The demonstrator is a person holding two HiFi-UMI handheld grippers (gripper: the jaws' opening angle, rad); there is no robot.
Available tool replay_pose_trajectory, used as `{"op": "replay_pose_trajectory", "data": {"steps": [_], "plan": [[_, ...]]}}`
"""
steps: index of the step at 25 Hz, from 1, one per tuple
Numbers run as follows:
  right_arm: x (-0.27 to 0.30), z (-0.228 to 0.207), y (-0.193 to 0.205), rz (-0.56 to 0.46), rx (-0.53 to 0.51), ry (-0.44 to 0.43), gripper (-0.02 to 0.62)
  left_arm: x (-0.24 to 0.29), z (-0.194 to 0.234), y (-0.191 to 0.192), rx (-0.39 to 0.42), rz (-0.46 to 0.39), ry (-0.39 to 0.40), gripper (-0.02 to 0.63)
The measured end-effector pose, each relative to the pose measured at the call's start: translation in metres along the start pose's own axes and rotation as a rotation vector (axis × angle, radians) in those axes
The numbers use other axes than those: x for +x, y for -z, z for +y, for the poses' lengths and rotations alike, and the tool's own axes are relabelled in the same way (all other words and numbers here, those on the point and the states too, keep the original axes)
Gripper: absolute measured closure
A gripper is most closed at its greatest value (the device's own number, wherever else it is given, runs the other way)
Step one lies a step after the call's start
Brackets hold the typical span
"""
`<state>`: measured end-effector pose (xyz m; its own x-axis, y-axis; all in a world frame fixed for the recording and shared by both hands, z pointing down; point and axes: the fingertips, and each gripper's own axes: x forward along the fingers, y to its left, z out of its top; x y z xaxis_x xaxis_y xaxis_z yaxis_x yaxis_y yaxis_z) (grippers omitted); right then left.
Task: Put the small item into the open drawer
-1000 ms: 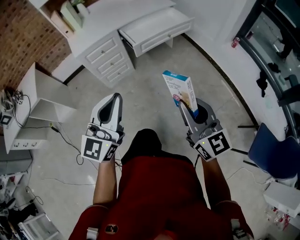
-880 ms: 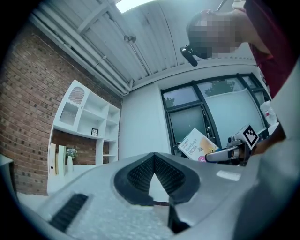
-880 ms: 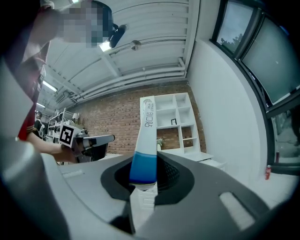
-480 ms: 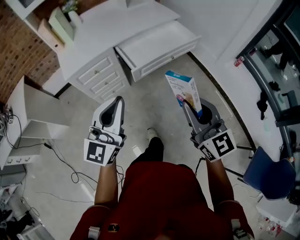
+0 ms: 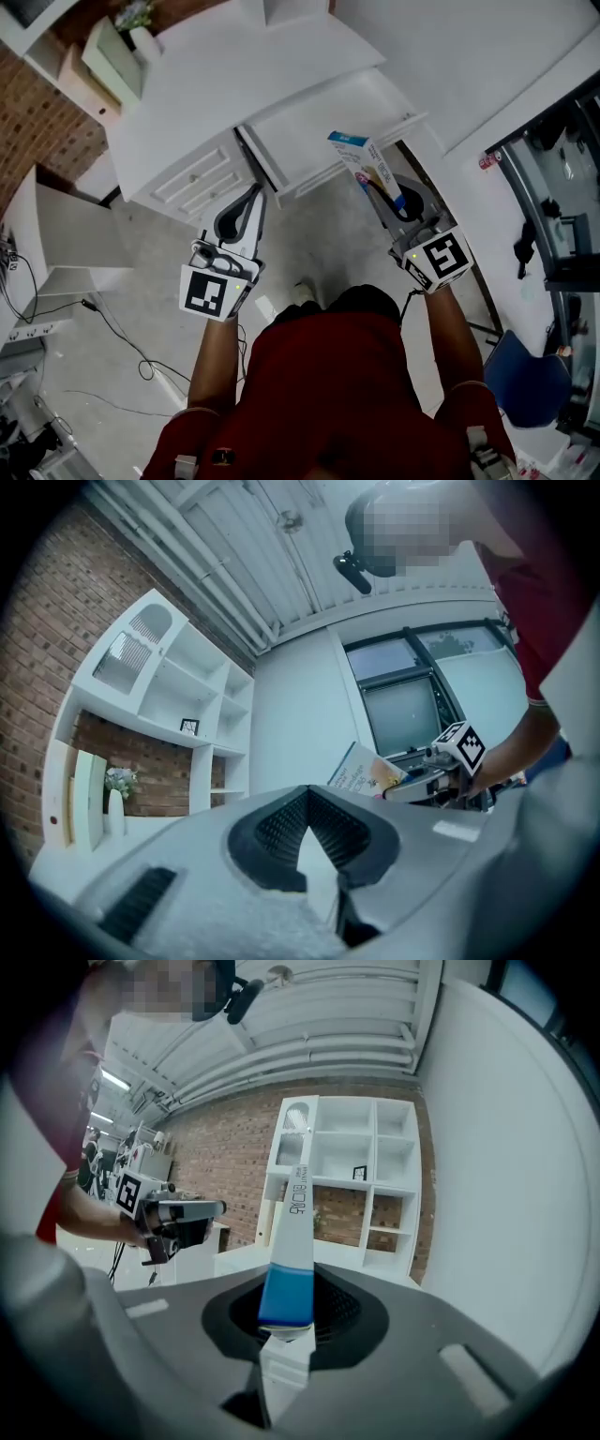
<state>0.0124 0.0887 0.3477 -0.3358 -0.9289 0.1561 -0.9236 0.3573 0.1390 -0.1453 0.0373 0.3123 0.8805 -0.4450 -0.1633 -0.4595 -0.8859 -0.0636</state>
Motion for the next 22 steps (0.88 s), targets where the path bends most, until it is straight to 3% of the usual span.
{"op": "replay_pose_trajectory", "data": {"steps": [8,22], "plan": [[0.094,-0.057,0.037,0.146,-0.070,-0.115,0.529,0.042,0.054,0.028,-0.024,0.005,-0.073,0.607],[0.228,-0.156,0.144,0.344,-0.231,-0.389,0.529,0.146,0.121,0.095,-0.006,0.111,-0.335,0.607]]}}
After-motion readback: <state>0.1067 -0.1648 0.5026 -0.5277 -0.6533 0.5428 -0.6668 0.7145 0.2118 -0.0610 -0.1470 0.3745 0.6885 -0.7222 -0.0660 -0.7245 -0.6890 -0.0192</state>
